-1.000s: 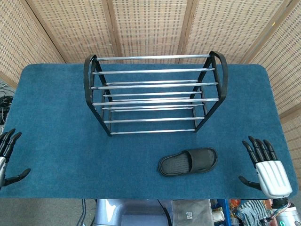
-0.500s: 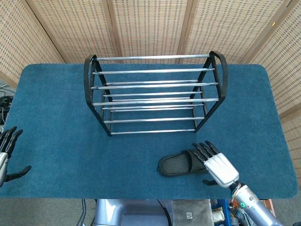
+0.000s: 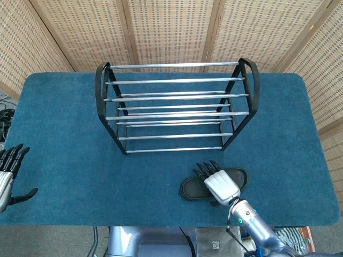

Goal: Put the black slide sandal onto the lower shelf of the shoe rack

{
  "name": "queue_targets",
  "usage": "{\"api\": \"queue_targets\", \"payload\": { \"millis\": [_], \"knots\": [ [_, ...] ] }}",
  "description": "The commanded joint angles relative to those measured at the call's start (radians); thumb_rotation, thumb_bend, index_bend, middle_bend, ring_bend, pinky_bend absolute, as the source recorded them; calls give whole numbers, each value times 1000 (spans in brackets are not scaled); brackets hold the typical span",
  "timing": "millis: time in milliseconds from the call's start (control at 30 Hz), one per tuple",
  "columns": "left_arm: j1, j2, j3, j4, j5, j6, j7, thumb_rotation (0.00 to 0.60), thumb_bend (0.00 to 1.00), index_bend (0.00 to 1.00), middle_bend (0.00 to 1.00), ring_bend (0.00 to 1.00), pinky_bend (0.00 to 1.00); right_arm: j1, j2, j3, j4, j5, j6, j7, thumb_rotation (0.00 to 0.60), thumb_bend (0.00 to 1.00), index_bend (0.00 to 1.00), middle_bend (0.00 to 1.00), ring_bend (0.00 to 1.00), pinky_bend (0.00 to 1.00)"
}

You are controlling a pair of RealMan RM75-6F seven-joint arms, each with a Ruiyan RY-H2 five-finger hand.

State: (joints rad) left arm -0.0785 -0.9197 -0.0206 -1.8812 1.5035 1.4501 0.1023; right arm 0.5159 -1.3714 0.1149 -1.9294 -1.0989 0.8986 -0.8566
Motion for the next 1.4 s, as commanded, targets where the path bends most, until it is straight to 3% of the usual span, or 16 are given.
{"api": "queue_targets", "payload": {
  "millis": [33,300,600,733,933,1000,1400],
  "knots": [
    [0,6,-1,2,-2,0,-17,600,182,0,0,0,0,74,-101,-13,3,172,47,-154,600,0,0,0,0,0],
    [-1,17,0,10,-5,-4,-50,600,182,0,0,0,0,145,-204,-35,53,344,136,-261,600,0,0,0,0,0],
    [-6,19,-2,13,-12,-13,-62,600,182,0,0,0,0,190,-236,-45,107,387,152,-247,600,0,0,1,0,0],
    [-11,19,-3,13,-18,-21,-62,600,182,0,0,0,0,208,-237,-44,120,396,147,-233,600,30,28,96,27,15],
    [-16,16,-3,10,-24,-29,-52,600,182,0,0,0,0,236,-237,-64,134,406,146,-234,600,315,455,481,375,331],
    [-16,15,-3,10,-24,-29,-50,600,182,0,0,0,0,238,-231,-73,131,380,151,-228,600,382,509,529,424,382],
    [-15,12,0,5,-17,-23,-44,600,182,0,0,0,0,198,-148,-180,92,22,170,-78,600,566,515,534,429,392]
  ]
}}
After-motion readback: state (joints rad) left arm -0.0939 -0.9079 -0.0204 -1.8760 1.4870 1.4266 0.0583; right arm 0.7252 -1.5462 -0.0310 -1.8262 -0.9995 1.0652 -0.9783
